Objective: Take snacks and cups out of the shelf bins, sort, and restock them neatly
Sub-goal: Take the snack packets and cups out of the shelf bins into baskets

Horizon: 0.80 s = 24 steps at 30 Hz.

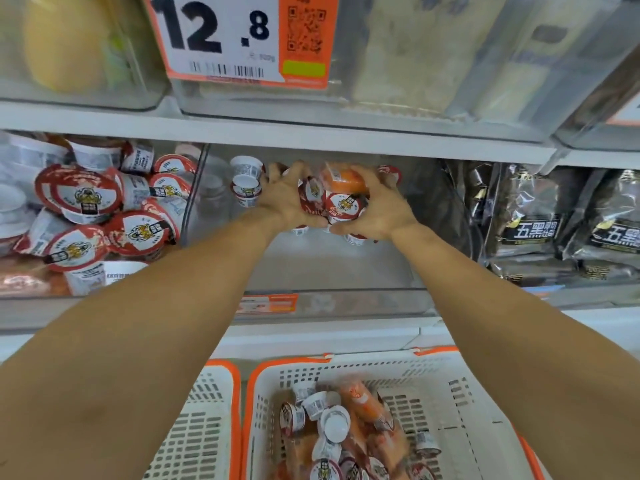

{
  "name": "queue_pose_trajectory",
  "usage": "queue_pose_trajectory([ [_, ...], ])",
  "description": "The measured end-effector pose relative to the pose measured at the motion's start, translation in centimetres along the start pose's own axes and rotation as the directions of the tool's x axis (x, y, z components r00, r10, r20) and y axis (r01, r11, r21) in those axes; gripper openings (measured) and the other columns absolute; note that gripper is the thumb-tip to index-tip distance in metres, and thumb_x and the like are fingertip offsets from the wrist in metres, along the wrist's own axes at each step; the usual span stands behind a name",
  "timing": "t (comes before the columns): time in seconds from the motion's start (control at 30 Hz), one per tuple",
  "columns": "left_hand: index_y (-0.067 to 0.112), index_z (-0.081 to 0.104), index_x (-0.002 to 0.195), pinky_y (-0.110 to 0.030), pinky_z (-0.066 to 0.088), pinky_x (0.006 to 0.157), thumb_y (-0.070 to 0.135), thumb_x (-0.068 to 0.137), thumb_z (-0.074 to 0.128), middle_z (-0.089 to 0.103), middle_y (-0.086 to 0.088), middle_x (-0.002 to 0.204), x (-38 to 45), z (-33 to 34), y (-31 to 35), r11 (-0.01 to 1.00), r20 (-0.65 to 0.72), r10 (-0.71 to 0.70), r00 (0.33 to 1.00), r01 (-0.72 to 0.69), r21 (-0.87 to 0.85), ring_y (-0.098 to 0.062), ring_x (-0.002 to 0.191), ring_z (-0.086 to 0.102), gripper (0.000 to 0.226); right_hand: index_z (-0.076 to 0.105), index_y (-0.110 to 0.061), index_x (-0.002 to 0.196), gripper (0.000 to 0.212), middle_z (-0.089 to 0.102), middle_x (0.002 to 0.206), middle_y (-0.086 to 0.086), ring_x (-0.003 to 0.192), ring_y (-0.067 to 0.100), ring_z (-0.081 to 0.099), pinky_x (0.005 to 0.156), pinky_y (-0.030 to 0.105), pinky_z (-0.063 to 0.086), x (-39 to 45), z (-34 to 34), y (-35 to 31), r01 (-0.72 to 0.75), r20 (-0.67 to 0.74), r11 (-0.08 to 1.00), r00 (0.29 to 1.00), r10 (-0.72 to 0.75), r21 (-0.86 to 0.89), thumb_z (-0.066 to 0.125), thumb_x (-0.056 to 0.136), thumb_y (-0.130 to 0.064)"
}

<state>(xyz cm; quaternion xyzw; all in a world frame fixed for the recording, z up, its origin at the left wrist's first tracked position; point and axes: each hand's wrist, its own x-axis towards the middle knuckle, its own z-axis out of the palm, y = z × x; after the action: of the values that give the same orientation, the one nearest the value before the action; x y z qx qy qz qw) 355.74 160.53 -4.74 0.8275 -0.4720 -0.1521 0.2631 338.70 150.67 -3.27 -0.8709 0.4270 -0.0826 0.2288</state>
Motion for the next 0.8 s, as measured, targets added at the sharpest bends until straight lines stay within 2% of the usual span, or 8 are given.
queue_pose_trajectory([
  [0.1,0.029,0.044,0.136,-0.038,0.036,0.114,0.038,0.059,0.093,0.028,-0.010,0.136,-0.7,-0.3,0.3,0.998,0.059,-0.014,0.998,0.010,0.061,-0.034,0.127,0.039,0.093,0.020,-0.049,0.150,0.119,0.032,0.152,0.006,0.133,0.036,0.044,0.114,0.044,0.039,-0.7,-0.1,0.0,0.022,-0.005,1.000,1.000,-0.022,-0.001,0.093,0.056,-0.043],
  [0.23,0.029,0.042,0.140,-0.036,0.043,0.107,0.039,0.063,0.088,0.036,-0.009,0.134,-1.7,-0.8,0.3,0.999,0.153,-0.021,0.988,0.014,0.045,-0.029,0.126,0.045,0.090,0.023,-0.044,0.152,0.118,0.042,0.144,-0.002,0.116,0.020,0.056,0.078,0.021,0.051,-1.9,-0.2,0.1,0.042,0.038,0.989,0.998,-0.047,0.139,0.095,0.059,-0.032],
  [0.33,0.033,0.046,0.132,-0.038,0.047,0.105,0.050,0.054,0.088,0.053,-0.004,0.128,-2.6,-1.1,0.7,0.996,0.209,-0.073,0.975,0.081,-0.027,-0.024,0.125,0.048,0.091,0.025,-0.040,0.153,0.119,0.052,0.139,-0.004,0.118,0.020,0.057,0.093,0.026,0.048,-2.4,-0.5,-0.6,0.055,0.075,0.986,0.995,-0.067,0.158,0.096,0.057,-0.032],
  [0.43,0.030,0.054,0.120,-0.041,0.057,0.092,0.051,0.040,0.088,0.064,-0.002,0.118,-3.3,-1.3,1.1,0.936,0.182,-0.187,0.965,0.232,-0.266,-0.022,0.108,0.064,0.090,0.027,-0.036,0.150,0.117,0.055,0.135,-0.004,0.117,0.019,0.057,0.100,0.027,0.046,-2.8,-0.9,-1.2,0.031,0.126,0.980,0.990,-0.057,0.197,0.097,0.057,-0.031],
  [0.5,0.026,0.058,0.112,-0.042,0.061,0.081,0.034,0.052,0.093,0.068,-0.004,0.111,-3.8,-1.4,1.3,0.854,0.183,-0.230,0.956,0.289,-0.434,-0.022,0.095,0.070,0.070,0.025,-0.036,0.151,0.117,0.056,0.134,-0.006,0.118,0.017,0.057,0.102,0.028,0.045,-3.0,-1.1,-1.4,0.008,0.167,0.973,0.985,-0.048,0.230,0.096,0.059,-0.029],
  [0.6,0.029,0.061,0.101,-0.043,0.061,0.081,0.024,0.065,0.090,0.069,-0.004,0.108,-4.6,-1.3,1.6,0.767,0.206,-0.252,0.946,0.325,-0.553,-0.023,0.095,0.070,0.046,0.023,-0.037,0.153,0.114,0.057,0.128,-0.007,0.114,0.015,0.055,0.100,0.027,0.044,-3.4,-1.2,-1.6,-0.023,0.204,0.965,0.979,-0.033,0.262,0.093,0.064,-0.023],
  [0.7,0.027,0.062,0.093,-0.046,0.060,0.083,0.021,0.072,0.087,0.070,-0.003,0.108,-5.9,-0.9,2.2,0.707,0.177,-0.276,0.945,0.324,-0.628,-0.025,0.097,0.070,0.033,0.036,-0.035,0.149,0.100,0.060,0.124,-0.008,0.111,0.013,0.058,0.092,0.023,0.044,-3.9,-1.1,-1.6,-0.036,0.172,0.943,0.985,-0.023,0.332,0.090,0.067,-0.016],
  [0.8,0.025,0.061,0.090,-0.044,0.059,0.086,0.014,0.073,0.086,0.070,-0.005,0.112,-6.9,-0.3,2.6,0.683,0.119,-0.284,0.951,0.288,-0.671,-0.025,0.098,0.069,0.032,0.051,-0.030,0.140,0.088,0.066,0.122,-0.005,0.112,0.015,0.063,0.095,0.025,0.051,-4.7,-0.6,-1.2,-0.058,0.116,0.887,0.993,0.005,0.459,0.091,0.065,-0.009],
])
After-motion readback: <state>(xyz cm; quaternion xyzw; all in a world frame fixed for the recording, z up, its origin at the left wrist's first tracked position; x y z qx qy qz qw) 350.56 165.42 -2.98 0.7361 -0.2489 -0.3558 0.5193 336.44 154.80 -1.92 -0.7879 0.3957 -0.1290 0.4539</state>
